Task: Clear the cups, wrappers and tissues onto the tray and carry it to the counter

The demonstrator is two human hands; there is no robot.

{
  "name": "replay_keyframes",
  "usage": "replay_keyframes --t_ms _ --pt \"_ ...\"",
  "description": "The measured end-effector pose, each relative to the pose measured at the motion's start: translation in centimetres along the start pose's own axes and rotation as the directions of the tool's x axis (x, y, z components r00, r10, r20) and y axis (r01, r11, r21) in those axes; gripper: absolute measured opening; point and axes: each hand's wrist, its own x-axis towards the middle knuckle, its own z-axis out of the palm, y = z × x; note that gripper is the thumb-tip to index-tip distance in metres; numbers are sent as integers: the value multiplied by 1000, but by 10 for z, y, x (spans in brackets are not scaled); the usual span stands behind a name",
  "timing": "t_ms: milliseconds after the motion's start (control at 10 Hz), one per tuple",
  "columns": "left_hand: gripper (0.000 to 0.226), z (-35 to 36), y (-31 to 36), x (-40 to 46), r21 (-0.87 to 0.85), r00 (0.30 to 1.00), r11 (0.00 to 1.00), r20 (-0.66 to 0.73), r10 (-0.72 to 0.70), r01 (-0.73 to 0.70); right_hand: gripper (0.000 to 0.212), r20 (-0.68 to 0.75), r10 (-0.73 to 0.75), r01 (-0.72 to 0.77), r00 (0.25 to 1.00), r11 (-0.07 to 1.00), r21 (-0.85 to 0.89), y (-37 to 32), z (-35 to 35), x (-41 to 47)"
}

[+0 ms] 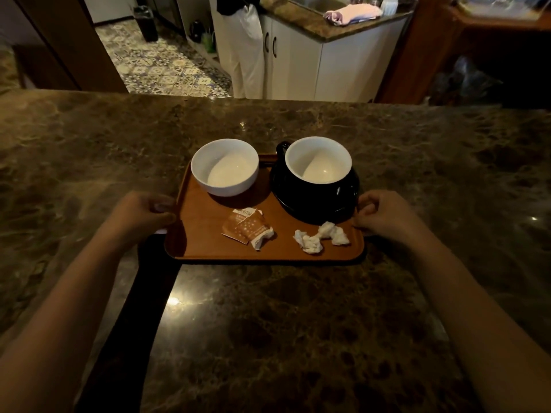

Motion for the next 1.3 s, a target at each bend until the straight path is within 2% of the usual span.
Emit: replay_keyframes --t_ms 200,500,600,700,800,900,1000,1100,1200,1300 --pt "38 3 -9 5 -12 998 1000 -53 27 -27 28 -97 -44 37 994 996 -81 5 5 5" --pt "36 12 -9 -7 -59 980 993 -179 90 -102 36 -59 -43 34 997 990 -138 -1 3 8" --pt "39 14 -7 -19 -107 974 990 -213 72 -97 35 -119 -80 52 990 974 -222 2 2 5" --pt "38 11 -10 -35 -133 975 988 -218 48 -78 25 -235 -156 57 959 924 -379 3 5 -3" --pt "32 5 -17 -56 -57 965 995 -255 61 -78 22 -289 -264 90 920 862 -498 -2 11 -17" --pt "23 2 -24 -84 90 937 995 -342 77 -49 17 -277 -379 188 883 826 -531 -14 22 -37" --pt "18 2 -33 -127 199 898 979 -420 132 -51 14 -197 -480 321 855 787 -528 -33 46 -73" --pt "14 9 -57 -180 256 820 962 -529 218 -90 10 -44 -583 482 811 710 -513 -48 85 -122" --pt "17 14 -90 -235 259 737 965 -643 208 -47 7 74 -735 637 674 527 -563 -52 137 -160" --pt "31 25 -123 -286 210 680 977 -710 180 -39 16 164 -814 777 557 441 -449 -58 181 -199"
